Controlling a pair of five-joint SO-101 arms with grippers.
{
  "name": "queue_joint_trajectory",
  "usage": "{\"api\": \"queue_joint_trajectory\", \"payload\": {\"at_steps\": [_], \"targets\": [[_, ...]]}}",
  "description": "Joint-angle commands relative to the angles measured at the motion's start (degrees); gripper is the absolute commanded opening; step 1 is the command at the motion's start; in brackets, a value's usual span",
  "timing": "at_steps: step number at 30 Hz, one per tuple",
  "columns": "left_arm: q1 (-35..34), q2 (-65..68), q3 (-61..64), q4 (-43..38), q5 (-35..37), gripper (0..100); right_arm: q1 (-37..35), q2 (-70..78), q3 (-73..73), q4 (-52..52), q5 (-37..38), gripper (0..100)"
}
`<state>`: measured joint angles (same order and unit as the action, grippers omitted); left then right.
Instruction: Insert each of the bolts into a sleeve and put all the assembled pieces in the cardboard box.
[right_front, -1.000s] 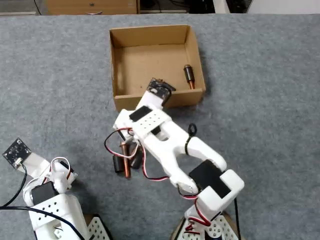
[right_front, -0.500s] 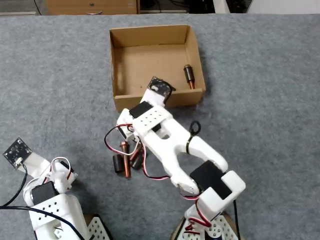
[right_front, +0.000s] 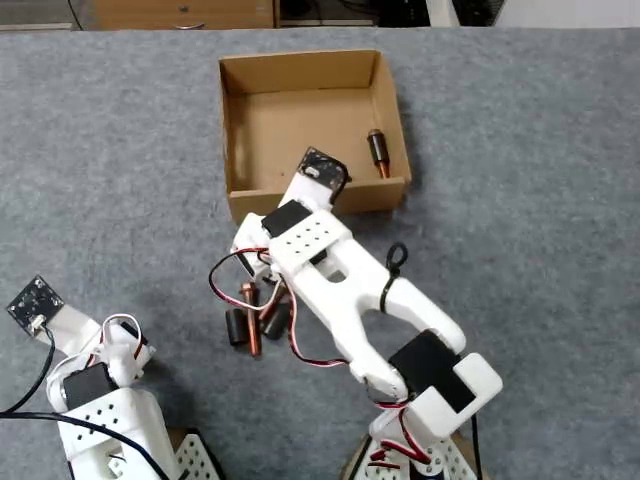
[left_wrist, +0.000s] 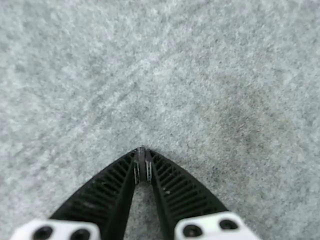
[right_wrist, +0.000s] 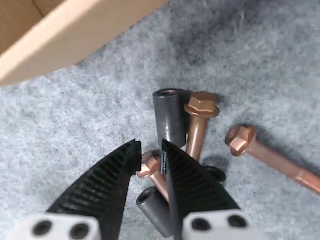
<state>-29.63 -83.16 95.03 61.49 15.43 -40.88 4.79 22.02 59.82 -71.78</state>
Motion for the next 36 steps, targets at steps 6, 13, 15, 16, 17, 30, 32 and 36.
{"api": "queue_joint_trajectory", "payload": {"at_steps": [6,13,15,16,17,30,32,36], "targets": [[0.7,0.0,-1.8,0.1,0.4,2,2.9,-0.8,-1.2,3.6,3.6,8.0],[0.7,0.0,-1.8,0.1,0.3,2,3.6,2.1,-1.3,3.2,4.7,8.0],[0.6,0.0,-1.8,0.1,0.3,2,3.7,3.3,-1.5,3.1,4.7,8.0],[0.5,0.0,-1.8,0.1,0.3,2,3.6,3.9,-1.7,3.0,4.7,8.0],[0.5,0.0,-1.8,0.1,0.3,2,3.6,4.6,-1.9,2.6,4.7,8.0],[0.7,0.0,-1.8,0.1,0.2,2,3.5,6.0,-6.5,2.0,4.8,8.0],[0.7,0.0,-1.8,0.1,0.2,2,3.4,6.0,-6.5,1.6,4.8,8.0],[0.7,0.0,-1.8,0.1,0.2,2,2.2,6.1,-6.9,0.4,4.8,8.0]]}}
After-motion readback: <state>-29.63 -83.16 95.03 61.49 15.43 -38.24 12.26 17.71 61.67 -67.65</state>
